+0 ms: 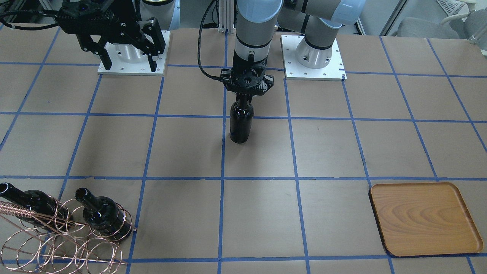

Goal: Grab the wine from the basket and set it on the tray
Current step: 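Lift the bottle with the left gripper and carry it onto the wooden tray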

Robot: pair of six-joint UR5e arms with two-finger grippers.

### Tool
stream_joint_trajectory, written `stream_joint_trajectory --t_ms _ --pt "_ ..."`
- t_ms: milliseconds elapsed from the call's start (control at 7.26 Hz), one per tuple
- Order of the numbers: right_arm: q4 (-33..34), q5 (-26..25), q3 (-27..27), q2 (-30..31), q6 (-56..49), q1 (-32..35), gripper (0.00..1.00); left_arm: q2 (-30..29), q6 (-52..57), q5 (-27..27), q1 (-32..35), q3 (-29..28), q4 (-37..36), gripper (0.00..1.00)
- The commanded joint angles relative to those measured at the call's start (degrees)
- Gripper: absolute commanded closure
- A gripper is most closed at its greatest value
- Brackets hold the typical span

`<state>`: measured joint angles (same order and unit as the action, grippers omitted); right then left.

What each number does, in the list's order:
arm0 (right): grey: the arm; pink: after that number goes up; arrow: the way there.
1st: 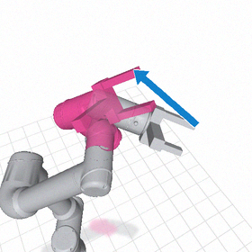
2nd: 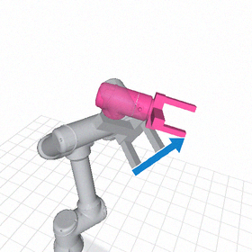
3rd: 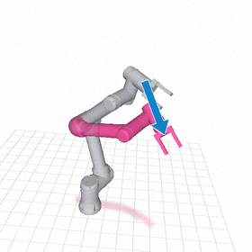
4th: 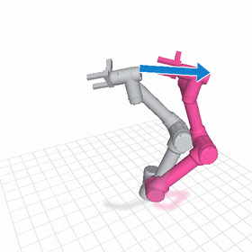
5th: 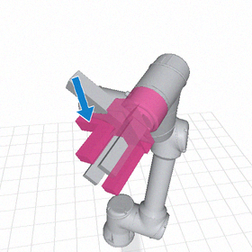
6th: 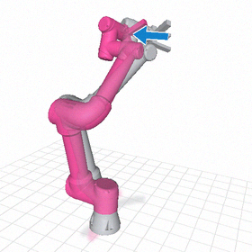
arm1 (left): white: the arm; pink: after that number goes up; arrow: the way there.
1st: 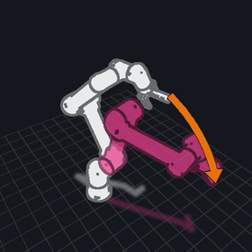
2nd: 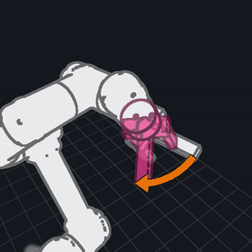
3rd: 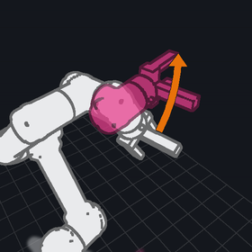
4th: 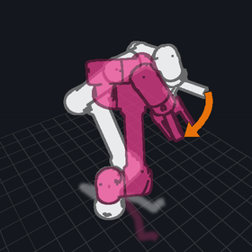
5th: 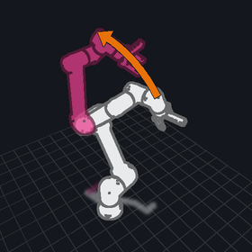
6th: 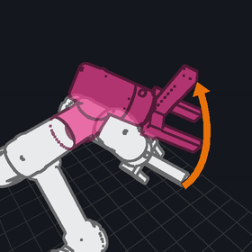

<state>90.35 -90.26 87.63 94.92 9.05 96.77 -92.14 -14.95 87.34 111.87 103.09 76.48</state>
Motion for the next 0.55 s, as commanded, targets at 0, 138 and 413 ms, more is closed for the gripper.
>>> stream_joint_trajectory --t_ms 0,138,413 --pt "0.00 0.00 0.00 0.00 0.00 0.00 0.00 0.03 1.49 0.72 -0.51 -0.87 -0.36 1.00" --pt "0.00 0.00 0.00 0.00 0.00 0.00 0.00 0.03 5.68 1.16 -1.99 -3.75 -0.10 1.00" --pt "0.00 0.00 0.00 0.00 0.00 0.00 0.00 -0.75 14.46 2.22 -11.10 -12.35 6.99 1.00"
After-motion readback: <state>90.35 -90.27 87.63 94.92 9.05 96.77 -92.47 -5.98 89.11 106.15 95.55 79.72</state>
